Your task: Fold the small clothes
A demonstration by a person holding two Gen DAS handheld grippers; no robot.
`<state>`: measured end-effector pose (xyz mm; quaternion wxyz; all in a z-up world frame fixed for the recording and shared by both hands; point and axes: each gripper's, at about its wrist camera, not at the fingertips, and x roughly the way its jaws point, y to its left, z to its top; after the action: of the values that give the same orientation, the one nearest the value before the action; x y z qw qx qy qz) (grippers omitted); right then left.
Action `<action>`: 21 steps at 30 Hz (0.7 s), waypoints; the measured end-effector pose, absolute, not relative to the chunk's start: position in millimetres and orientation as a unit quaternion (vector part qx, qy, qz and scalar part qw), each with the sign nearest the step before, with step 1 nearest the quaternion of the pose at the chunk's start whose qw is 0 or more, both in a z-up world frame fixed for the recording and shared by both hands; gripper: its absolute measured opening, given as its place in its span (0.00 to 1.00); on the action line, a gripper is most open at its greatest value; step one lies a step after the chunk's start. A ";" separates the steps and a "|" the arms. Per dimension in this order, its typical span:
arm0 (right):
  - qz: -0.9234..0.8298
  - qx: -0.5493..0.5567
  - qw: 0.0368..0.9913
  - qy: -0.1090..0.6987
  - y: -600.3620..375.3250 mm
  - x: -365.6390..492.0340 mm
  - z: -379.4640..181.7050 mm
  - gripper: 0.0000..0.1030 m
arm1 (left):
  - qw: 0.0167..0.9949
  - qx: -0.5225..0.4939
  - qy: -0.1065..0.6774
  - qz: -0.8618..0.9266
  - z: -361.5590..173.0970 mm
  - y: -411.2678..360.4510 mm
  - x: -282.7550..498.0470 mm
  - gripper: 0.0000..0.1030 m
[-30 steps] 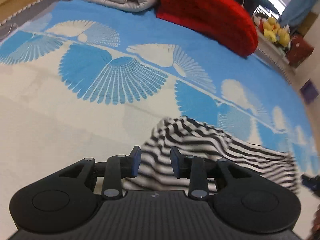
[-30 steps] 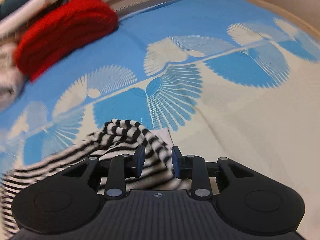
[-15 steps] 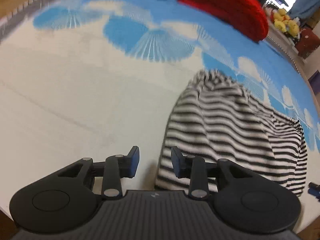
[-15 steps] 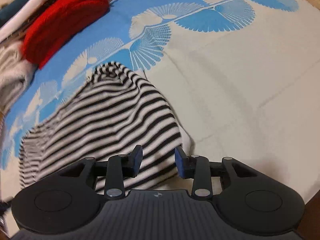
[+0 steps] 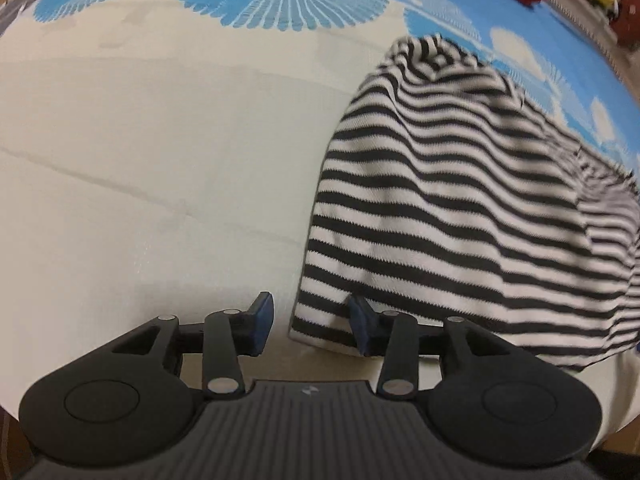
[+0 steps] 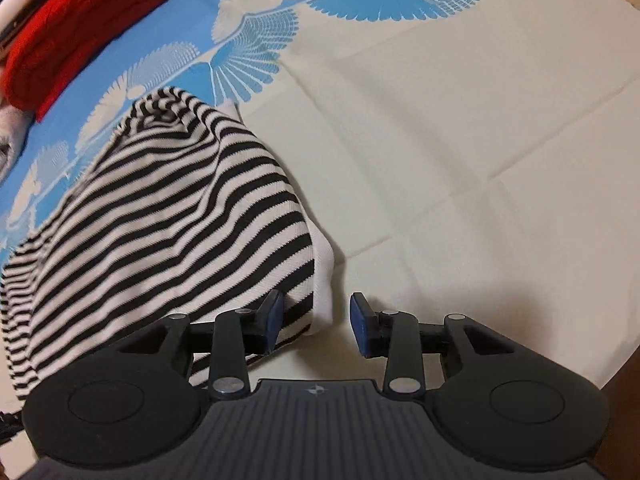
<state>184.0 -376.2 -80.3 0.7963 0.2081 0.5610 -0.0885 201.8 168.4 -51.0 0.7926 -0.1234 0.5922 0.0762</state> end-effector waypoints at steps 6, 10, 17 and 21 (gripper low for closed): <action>-0.073 0.182 0.810 0.553 -365.3 188.6 -78.1 0.07 | 0.810 -0.044 0.580 0.078 -46.3 150.0 206.1 0.01; -0.094 0.185 0.841 0.499 -366.5 183.1 -58.2 0.00 | 0.824 -0.020 0.553 0.124 -32.5 157.7 200.0 0.00; -0.167 0.188 0.804 0.539 -389.5 180.1 -75.2 0.00 | 0.791 -0.005 0.594 0.148 -47.1 158.7 205.5 0.04; -0.135 0.213 0.834 0.491 -390.2 180.6 -56.8 0.09 | 0.836 -0.036 0.528 0.144 -19.8 157.8 203.6 0.35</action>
<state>180.6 -390.2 -56.8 0.8338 0.2129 0.4913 -0.1345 203.6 157.8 -19.8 0.8364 -0.0357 0.5278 0.1436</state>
